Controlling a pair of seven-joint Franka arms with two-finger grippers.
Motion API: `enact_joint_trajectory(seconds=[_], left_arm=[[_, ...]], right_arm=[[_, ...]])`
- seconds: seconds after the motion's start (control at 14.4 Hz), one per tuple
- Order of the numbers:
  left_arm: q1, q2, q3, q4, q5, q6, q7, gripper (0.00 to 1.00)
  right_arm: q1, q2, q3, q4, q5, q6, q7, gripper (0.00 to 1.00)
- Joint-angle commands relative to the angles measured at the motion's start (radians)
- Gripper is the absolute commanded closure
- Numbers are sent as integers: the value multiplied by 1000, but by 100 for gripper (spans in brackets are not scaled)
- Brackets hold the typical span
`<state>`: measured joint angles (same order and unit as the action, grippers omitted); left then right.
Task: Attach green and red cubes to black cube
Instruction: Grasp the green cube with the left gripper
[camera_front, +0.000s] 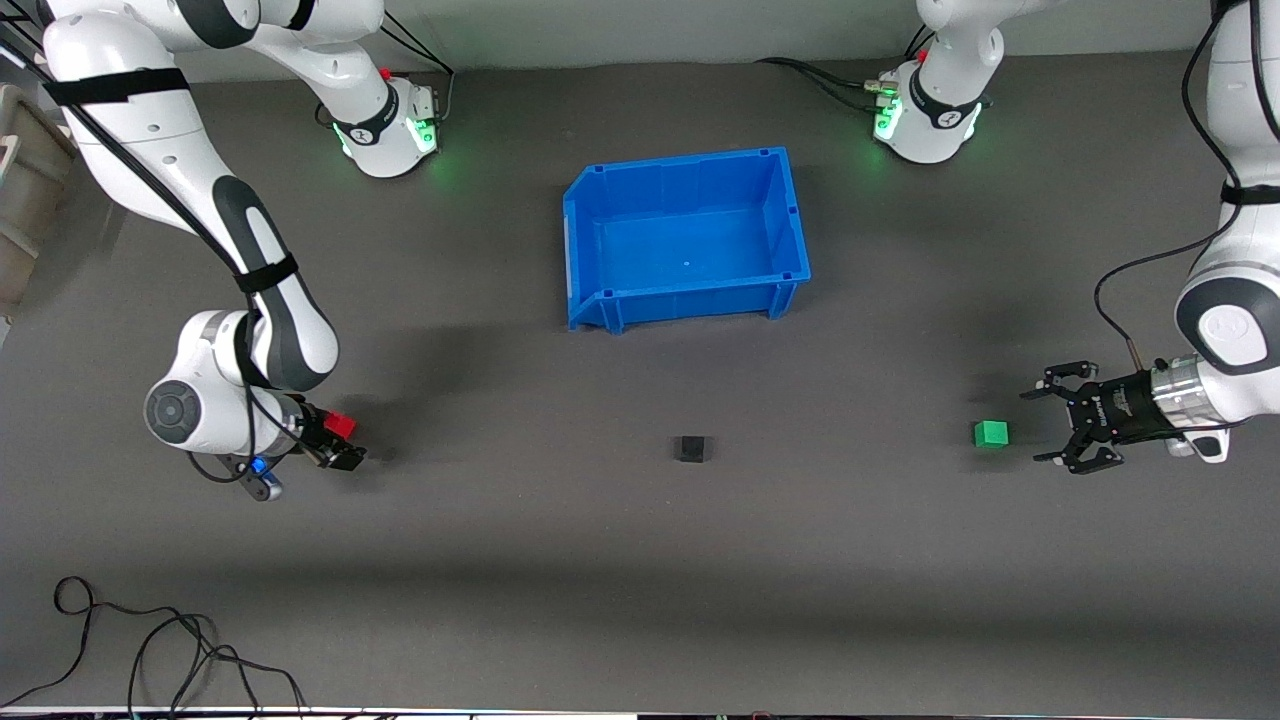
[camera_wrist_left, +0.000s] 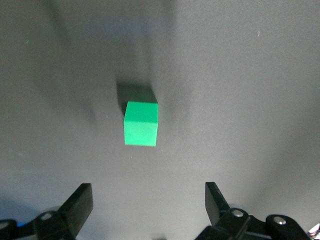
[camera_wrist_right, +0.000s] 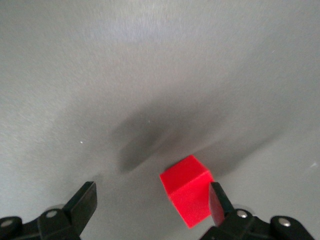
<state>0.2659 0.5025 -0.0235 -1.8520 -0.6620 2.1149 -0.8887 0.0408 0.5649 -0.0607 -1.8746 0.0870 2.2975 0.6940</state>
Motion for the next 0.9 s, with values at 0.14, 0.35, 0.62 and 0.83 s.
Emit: enact_joint_trajectory(seconds=[0.14,0.35,0.62,0.83], left_arm=[[-10,53,4,-23,-68,51,157,0],[-8,74,4,-33,-68,69,194,0],[-8,88,4,-50,-84,100,226,0],[-10,94,4,-75,-97,132,243,1]], right_arm=[[4,-31,-5,-18,11,-26,-4,1],[11,-14,-5,-38,-7,-27,-84,1],[-2,-13,-7,-40,-9,-41,-214,1],[-2,-2,-30,-38,-10,-43,-338,1]])
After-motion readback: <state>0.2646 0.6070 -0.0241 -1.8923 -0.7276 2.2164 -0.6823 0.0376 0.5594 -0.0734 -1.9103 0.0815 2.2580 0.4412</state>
